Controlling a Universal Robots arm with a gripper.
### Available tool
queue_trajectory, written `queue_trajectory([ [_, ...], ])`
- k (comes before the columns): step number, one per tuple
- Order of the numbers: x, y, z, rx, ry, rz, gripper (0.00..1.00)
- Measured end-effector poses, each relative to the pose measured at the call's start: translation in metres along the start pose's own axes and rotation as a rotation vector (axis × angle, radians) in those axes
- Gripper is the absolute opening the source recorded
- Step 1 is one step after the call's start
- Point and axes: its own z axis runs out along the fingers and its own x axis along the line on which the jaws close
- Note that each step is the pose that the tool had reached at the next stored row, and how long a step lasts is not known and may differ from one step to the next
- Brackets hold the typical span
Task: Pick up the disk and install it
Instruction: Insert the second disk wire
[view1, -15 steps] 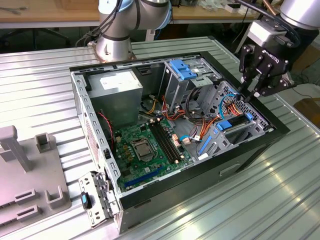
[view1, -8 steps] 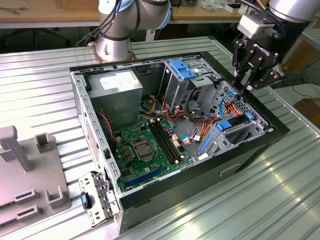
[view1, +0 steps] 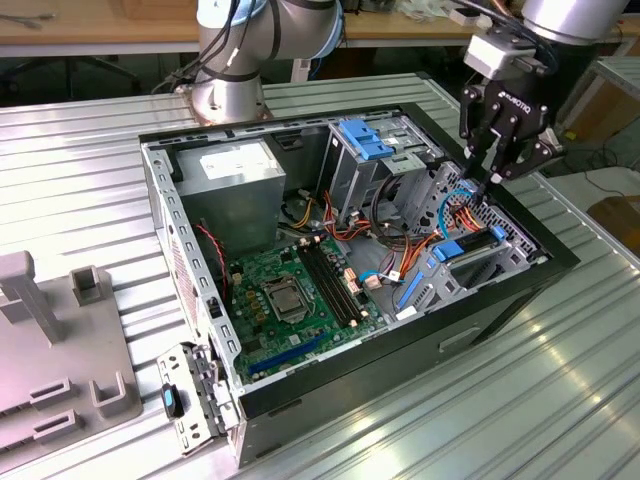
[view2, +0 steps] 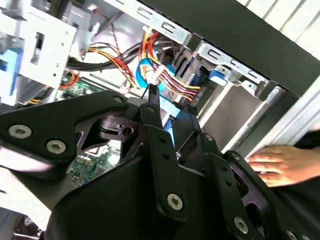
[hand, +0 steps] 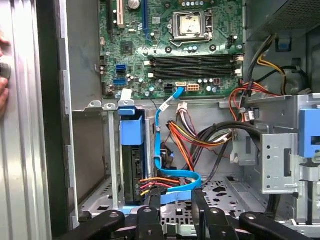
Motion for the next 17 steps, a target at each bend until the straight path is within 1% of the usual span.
queue_trajectory([
  [1, 0.0000, -0.0007, 0.0001, -0.0065, 0.0020, -0.001, 0.38],
  [2, -0.0002, -0.0013, 0.0006, -0.0107, 0.0067, -0.002, 0.38],
  [3, -0.0002, -0.0015, 0.0009, -0.0119, 0.0136, -0.002, 0.38],
  [4, -0.0002, -0.0018, 0.0012, -0.0139, 0.0315, -0.003, 0.38],
  [5, -0.0002, -0.0022, 0.0014, -0.0172, 0.0425, -0.003, 0.38],
  [8, -0.0001, -0.0026, -0.0006, -0.0250, 0.0635, -0.005, 0.38],
  [9, -0.0003, -0.0026, -0.0005, -0.0275, 0.0684, -0.005, 0.38],
  [10, -0.0007, -0.0026, -0.0007, -0.0280, 0.0732, -0.005, 0.38],
  [11, -0.0022, -0.0030, -0.0008, -0.0287, 0.0810, -0.006, 0.38],
  [14, -0.0116, -0.0057, 0.0003, -0.0321, 0.0967, -0.006, 0.38],
  [16, -0.0125, -0.0065, 0.0039, -0.0326, 0.1044, -0.007, 0.38],
  [17, -0.0126, -0.0066, 0.0051, -0.0329, 0.1066, -0.007, 0.38],
])
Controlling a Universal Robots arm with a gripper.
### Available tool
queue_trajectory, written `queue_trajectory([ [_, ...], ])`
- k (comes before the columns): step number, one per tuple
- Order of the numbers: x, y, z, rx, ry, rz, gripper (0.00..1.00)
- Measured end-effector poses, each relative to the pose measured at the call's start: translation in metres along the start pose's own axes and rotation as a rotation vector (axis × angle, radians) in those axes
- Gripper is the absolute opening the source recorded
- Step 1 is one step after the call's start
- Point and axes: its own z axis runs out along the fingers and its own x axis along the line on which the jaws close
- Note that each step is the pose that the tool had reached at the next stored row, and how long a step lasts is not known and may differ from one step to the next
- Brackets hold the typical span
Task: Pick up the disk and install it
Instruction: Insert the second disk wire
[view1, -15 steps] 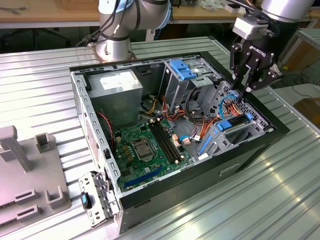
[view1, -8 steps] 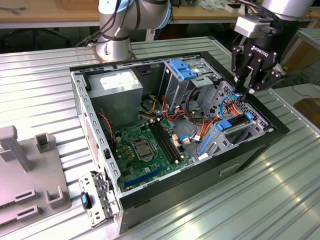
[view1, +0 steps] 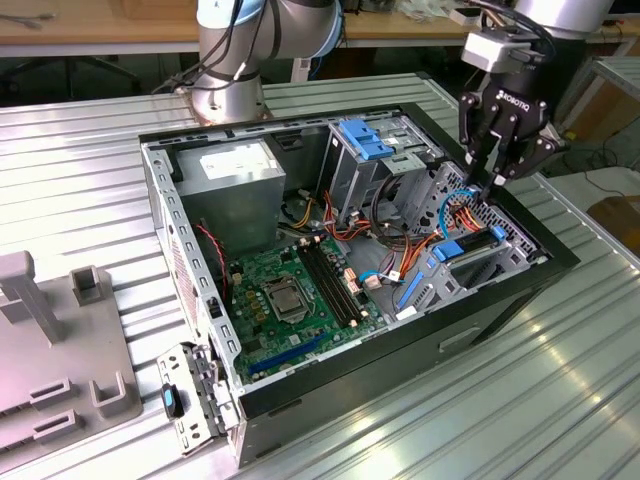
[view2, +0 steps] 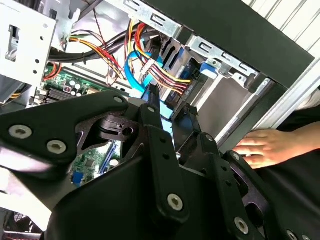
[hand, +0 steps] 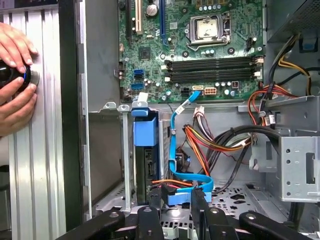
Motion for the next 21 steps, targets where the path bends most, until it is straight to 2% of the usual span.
queue_trajectory([
  [5, -0.0002, -0.0001, 0.0009, -0.0016, 0.0033, 0.000, 0.38],
  [7, -0.0002, -0.0001, 0.0012, -0.0013, 0.0104, 0.000, 0.36],
  [9, 0.0003, -0.0001, 0.0018, -0.0011, 0.0158, 0.000, 0.22],
  [14, 0.0023, -0.0002, 0.0029, -0.0006, 0.0332, 0.000, 0.22],
  [16, 0.0027, -0.0002, 0.0031, -0.0004, 0.0388, 0.000, 0.16],
  [19, 0.0033, -0.0002, 0.0034, -0.0003, 0.0407, 0.000, 0.16],
  [21, 0.0063, -0.0003, 0.0043, -0.0004, 0.0401, 0.000, 0.16],
])
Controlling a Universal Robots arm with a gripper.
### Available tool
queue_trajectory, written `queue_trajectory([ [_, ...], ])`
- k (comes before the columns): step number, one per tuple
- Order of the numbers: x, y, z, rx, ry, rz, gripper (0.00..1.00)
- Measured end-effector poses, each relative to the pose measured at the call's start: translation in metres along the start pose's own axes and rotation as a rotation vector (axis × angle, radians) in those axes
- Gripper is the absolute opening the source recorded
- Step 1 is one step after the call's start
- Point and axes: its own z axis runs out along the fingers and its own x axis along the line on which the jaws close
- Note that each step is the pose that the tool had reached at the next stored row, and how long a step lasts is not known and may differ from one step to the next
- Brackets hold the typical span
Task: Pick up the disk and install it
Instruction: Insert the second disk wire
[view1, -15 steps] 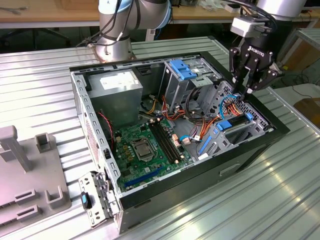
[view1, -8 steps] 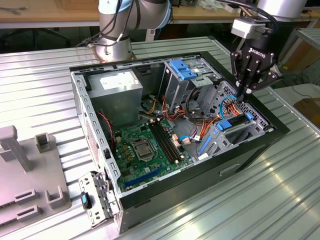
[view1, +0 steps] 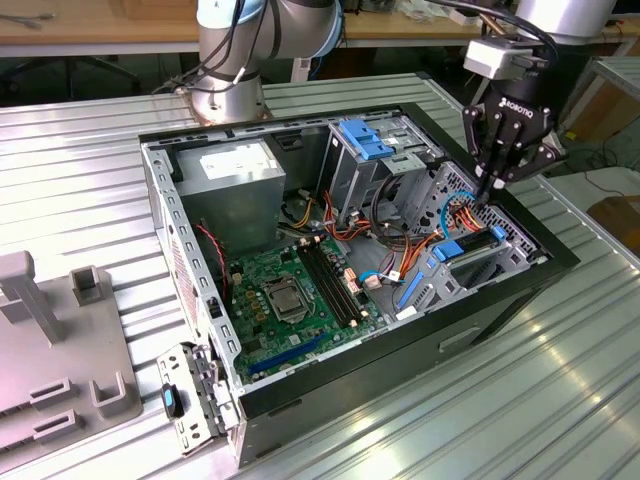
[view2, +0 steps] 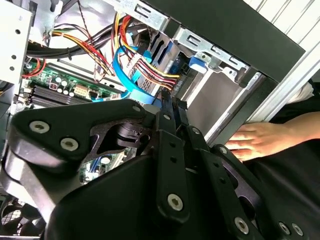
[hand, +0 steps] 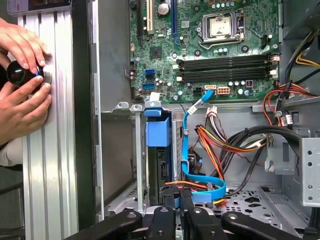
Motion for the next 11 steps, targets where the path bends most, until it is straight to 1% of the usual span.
queue_trajectory([
  [1, 0.0028, -0.0001, 0.0008, -0.0001, -0.0037, 0.000, 0.16],
  [3, 0.0076, -0.0002, 0.0024, -0.0004, -0.0133, 0.000, 0.16],
  [4, 0.0093, -0.0003, 0.0032, -0.0005, -0.0157, 0.000, 0.16],
  [5, 0.0107, 0.0002, 0.0038, -0.0005, -0.0165, 0.000, 0.16],
  [7, 0.0128, 0.0041, 0.0045, 0.0004, -0.0260, -0.002, 0.16],
  [9, 0.0145, 0.0062, 0.0052, 0.0049, -0.0287, -0.001, 0.16],
  [11, 0.0155, 0.0067, 0.0063, 0.0125, -0.0291, 0.000, 0.16],
])
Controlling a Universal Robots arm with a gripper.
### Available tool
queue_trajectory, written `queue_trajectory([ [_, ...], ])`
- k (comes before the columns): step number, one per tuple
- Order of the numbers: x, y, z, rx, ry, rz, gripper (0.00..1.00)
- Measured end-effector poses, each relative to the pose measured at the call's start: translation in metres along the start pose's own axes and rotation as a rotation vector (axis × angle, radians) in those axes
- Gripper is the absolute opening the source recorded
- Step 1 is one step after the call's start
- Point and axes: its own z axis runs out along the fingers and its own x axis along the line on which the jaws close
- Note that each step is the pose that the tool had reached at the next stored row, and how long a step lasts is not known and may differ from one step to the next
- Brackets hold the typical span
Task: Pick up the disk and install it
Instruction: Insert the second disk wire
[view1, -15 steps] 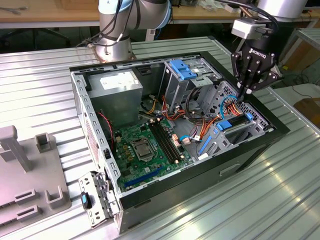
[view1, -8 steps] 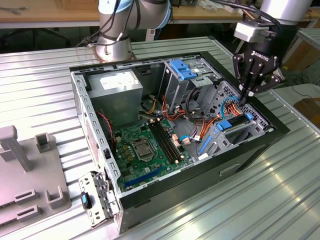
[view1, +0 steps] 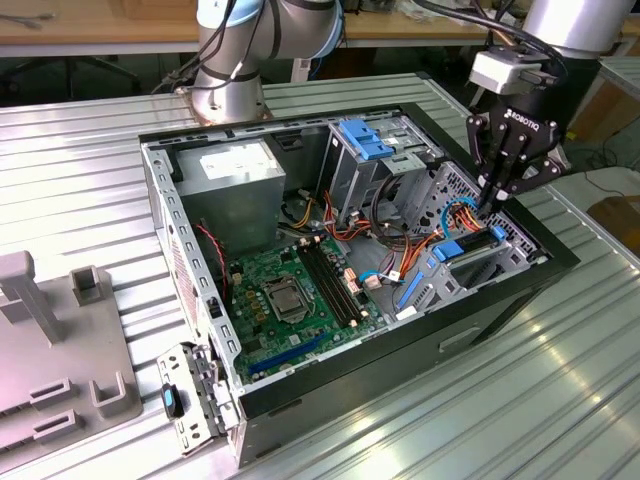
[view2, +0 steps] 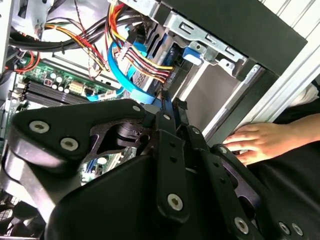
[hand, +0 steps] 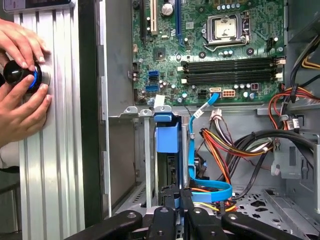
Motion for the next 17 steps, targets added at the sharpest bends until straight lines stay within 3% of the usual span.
queue_trajectory([
  [1, 0.0004, 0.0002, 0.0005, 0.0088, 0.0000, 0.001, 0.16],
  [2, 0.0004, 0.0001, 0.0005, 0.0113, 0.0001, 0.001, 0.16],
  [17, 0.0004, 0.0002, 0.0006, 0.0116, -0.0001, 0.002, 0.16],
])
